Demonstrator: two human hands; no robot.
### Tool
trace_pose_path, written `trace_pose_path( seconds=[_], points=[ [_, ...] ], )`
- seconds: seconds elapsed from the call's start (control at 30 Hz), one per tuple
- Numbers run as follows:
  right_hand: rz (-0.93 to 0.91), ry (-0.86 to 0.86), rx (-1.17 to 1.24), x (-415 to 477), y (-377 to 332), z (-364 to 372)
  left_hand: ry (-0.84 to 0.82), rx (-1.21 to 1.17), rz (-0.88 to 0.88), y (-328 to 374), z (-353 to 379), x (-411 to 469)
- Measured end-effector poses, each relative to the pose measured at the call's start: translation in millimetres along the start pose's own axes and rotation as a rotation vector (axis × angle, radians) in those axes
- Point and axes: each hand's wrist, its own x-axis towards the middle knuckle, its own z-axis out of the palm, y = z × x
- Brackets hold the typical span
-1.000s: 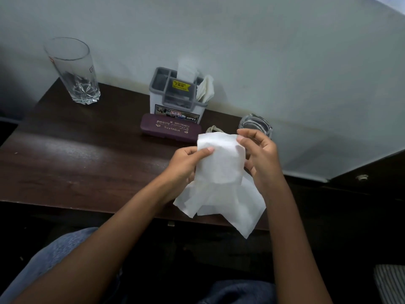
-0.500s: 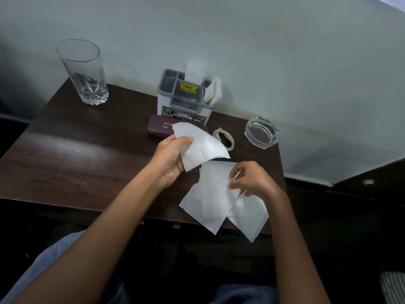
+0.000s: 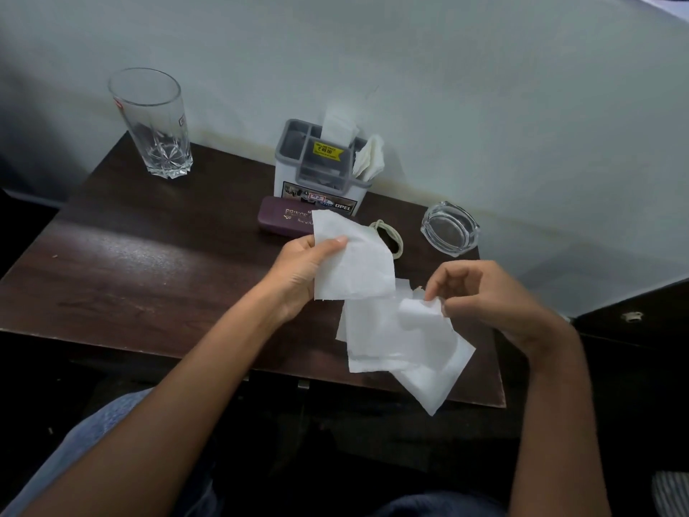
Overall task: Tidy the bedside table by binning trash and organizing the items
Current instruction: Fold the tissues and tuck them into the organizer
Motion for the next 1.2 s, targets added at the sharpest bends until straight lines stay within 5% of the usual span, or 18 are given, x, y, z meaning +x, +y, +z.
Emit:
trace_pose_path(
  seconds=[0.2, 0.6, 0.97, 1.2],
  points=[
    [-0.247, -0.175, 0.270, -14.5, -17.7, 2.0, 0.004, 0.245, 0.072, -8.8, 4.1, -0.9],
    [-0.119, 0.343, 0.143, 26.0, -3.9, 29.1, -0.238, 0.045, -0.177, -18.2, 20.3, -9.6],
    [-0.081, 0.507, 0.137, 32.2, 1.0, 32.3, -0.247, 0.026, -0.237, -19.6, 20.7, -10.7],
    [-0.093, 0.487, 0.098, 34.9, 5.0, 32.3, -0.244, 0.230, -0.173, -20.7, 18.3, -12.9]
  ],
)
